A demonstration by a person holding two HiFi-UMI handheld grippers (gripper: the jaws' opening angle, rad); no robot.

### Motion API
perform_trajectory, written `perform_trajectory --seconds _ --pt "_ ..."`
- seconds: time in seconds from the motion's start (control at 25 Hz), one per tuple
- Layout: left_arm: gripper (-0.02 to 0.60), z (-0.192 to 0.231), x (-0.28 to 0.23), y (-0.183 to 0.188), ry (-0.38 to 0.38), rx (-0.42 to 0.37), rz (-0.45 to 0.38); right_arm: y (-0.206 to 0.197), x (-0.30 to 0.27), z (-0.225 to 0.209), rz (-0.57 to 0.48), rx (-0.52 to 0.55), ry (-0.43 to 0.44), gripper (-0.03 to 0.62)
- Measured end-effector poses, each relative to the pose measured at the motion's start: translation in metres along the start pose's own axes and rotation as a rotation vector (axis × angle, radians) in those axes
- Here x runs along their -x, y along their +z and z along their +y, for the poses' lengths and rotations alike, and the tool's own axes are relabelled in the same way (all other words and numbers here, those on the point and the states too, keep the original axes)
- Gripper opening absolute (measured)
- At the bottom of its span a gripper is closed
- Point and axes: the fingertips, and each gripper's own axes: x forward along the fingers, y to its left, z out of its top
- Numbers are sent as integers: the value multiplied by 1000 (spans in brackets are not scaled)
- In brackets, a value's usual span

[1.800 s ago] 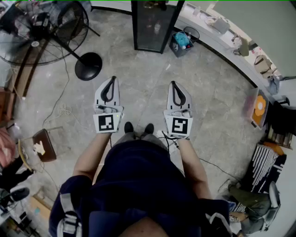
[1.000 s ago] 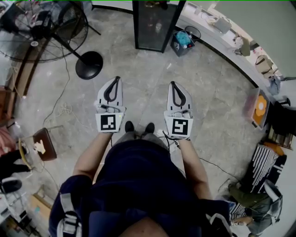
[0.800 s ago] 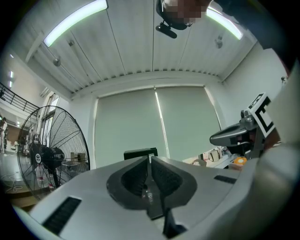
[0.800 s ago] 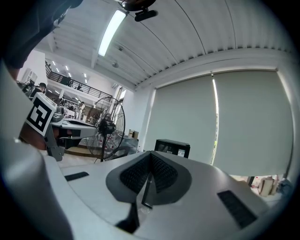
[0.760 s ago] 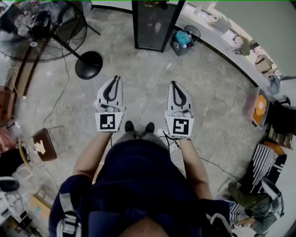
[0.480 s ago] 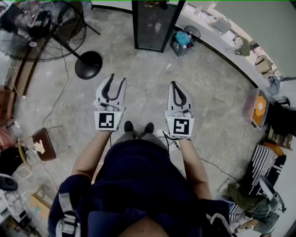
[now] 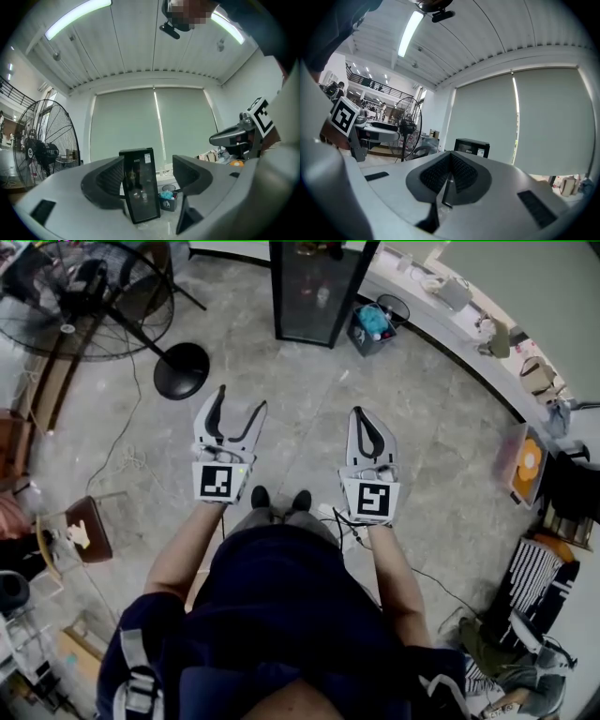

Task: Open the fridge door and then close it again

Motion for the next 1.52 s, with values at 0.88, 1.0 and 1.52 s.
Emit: perform_trajectory --seconds 0.88,1.0,1.52 --pt "316 19 -143 -5 52 -2 -37 -13 -93 -74 -42 5 65 18" --pt "316 47 -182 -9 31 10 -55 -9 -136 -73 -52 8 61 18" --pt "316 175 -386 -56 -92 28 -31 -14 -370 -94 9 0 -15 18"
